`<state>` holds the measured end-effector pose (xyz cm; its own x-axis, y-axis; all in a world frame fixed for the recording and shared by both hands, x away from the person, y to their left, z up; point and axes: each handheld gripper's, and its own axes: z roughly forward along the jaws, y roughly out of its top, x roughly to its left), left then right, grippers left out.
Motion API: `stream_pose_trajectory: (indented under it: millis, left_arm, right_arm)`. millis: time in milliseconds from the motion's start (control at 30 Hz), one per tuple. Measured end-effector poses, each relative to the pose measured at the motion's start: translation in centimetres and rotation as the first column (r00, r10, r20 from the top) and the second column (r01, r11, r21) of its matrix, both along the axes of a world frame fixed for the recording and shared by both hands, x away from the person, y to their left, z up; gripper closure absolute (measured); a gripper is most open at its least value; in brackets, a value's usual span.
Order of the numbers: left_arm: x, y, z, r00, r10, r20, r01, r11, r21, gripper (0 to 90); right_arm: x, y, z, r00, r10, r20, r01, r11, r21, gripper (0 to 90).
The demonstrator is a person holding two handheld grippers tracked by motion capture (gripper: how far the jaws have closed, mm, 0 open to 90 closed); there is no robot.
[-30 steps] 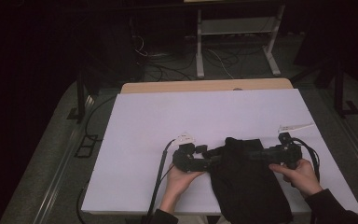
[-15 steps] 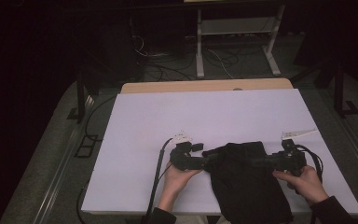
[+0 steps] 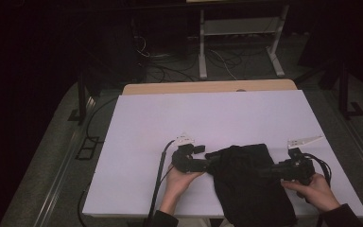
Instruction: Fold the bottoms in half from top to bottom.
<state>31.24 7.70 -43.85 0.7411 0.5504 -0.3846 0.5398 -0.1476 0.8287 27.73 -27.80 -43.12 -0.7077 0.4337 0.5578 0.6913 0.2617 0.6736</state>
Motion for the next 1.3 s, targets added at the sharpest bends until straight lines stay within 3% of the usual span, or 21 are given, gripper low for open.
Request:
stream_pose_trajectory:
  millis: [267,700,833,900,1000,1200,1300]
  left_arm:
    - [0.1,0.0,-0.1,1.0000,0.007,-0.001,-0.007,1.0000,0.004,19.7]
    - [0.2,-0.1,-0.2,0.9999,0.012,0.000,-0.012,0.9999,0.006,19.4]
    - [0.1,-0.1,-0.2,0.9999,0.011,0.001,-0.011,0.9999,0.006,19.3]
    - [0.1,-0.1,-0.2,1.0000,0.009,0.001,-0.009,0.9999,0.007,19.3]
    - [0.0,-0.2,-0.1,1.0000,0.008,-0.003,-0.008,0.9999,0.007,19.2]
    - [-0.3,-0.1,0.4,0.9999,0.008,0.006,-0.009,1.0000,0.004,19.2]
    - [-0.5,-0.2,0.4,1.0000,0.002,0.006,-0.002,1.0000,0.008,19.2]
  right_arm:
    - [-0.7,-0.7,-0.5,0.9993,0.036,-0.012,-0.036,0.9990,-0.026,81.7]
    - [-1.3,-1.1,-1.7,0.9945,0.077,-0.071,-0.082,0.9939,-0.074,76.9]
    - [-1.5,-0.5,-1.8,0.9928,0.083,-0.087,-0.092,0.9905,-0.103,69.9]
    - [-1.6,-0.3,-1.7,0.9926,0.090,-0.081,-0.098,0.9886,-0.114,61.0]
    - [-1.7,-0.3,-1.4,0.9885,0.125,-0.085,-0.132,0.9882,-0.077,48.3]
    - [-1.8,-0.7,0.0,0.9958,0.089,-0.020,-0.090,0.9944,-0.055,43.6]
    - [-1.4,-1.0,0.8,0.9978,0.062,0.023,-0.061,0.9974,-0.040,50.3]
